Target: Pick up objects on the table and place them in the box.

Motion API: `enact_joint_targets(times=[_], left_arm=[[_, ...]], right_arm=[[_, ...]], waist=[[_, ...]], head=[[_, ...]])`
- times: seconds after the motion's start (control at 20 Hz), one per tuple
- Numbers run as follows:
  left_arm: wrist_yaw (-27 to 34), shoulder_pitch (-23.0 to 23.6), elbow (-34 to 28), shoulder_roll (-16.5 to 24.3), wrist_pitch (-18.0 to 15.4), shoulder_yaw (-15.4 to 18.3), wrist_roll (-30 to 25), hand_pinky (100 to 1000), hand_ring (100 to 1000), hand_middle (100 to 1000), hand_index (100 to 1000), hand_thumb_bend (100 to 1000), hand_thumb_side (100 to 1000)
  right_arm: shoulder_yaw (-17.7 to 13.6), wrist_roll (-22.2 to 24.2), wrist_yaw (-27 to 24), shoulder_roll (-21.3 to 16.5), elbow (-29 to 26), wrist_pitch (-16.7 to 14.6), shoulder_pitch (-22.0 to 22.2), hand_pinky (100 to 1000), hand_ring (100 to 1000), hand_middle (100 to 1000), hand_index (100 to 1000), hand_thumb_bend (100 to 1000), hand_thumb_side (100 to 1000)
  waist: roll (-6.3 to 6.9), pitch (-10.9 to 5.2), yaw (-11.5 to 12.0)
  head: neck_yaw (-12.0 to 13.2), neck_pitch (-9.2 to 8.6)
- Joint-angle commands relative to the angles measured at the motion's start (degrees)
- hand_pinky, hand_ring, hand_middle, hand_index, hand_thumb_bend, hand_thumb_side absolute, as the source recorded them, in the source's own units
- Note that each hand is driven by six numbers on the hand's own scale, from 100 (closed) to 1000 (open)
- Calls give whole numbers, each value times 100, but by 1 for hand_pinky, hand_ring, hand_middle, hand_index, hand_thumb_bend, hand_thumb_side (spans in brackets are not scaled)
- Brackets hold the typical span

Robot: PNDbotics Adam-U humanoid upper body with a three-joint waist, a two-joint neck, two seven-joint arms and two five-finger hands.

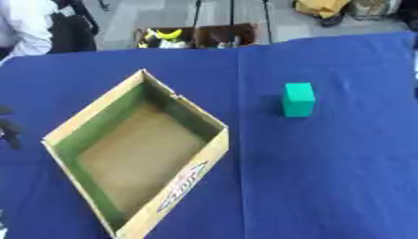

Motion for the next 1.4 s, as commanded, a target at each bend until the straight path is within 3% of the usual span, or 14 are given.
enact_joint_targets(times=[0.05, 0.3, 0.5, 0.7, 1.0, 1.4], left_arm=[[-26, 10, -114, 160, 5, 15, -7, 235, 393, 504, 790, 159, 907], [-20, 25, -114, 162, 1, -13, -40, 234, 393, 504, 790, 159, 907], [-20, 45, -114, 177, 1, -26, -63, 233, 392, 504, 790, 162, 907], [-21, 64, -114, 192, -2, -41, -88, 232, 391, 504, 790, 161, 908], [-23, 78, -114, 220, -11, -62, -117, 230, 390, 503, 790, 161, 908], [-27, 66, -114, 239, -28, -91, -142, 228, 389, 503, 789, 158, 907]], right_arm=[[57, 7, 273, -587, -119, 35, -302, 781, 820, 738, 847, 307, 1000], [212, 320, 512, -1573, -30, 389, -690, 791, 826, 768, 855, 402, 1000], [353, 685, 635, -1956, 260, 429, -879, 802, 850, 797, 869, 486, 1000], [462, 1098, 747, -2282, 641, 279, -1096, 810, 871, 819, 882, 521, 1000], [598, 1725, 991, -2607, 1305, -71, -1509, 811, 868, 827, 884, 553, 1000], [831, 2286, 1477, -2549, 2246, -486, -2156, 816, 873, 831, 890, 604, 1000]], waist=[[-33, -131, 11], [-42, -105, 64], [-50, -100, 101], [-58, -77, 146], [-83, -29, 195], [-113, 54, 236]], head=[[-12, 5], [-86, -20], [-131, -30], [-197, -50], [-252, -22], [-337, -126]])
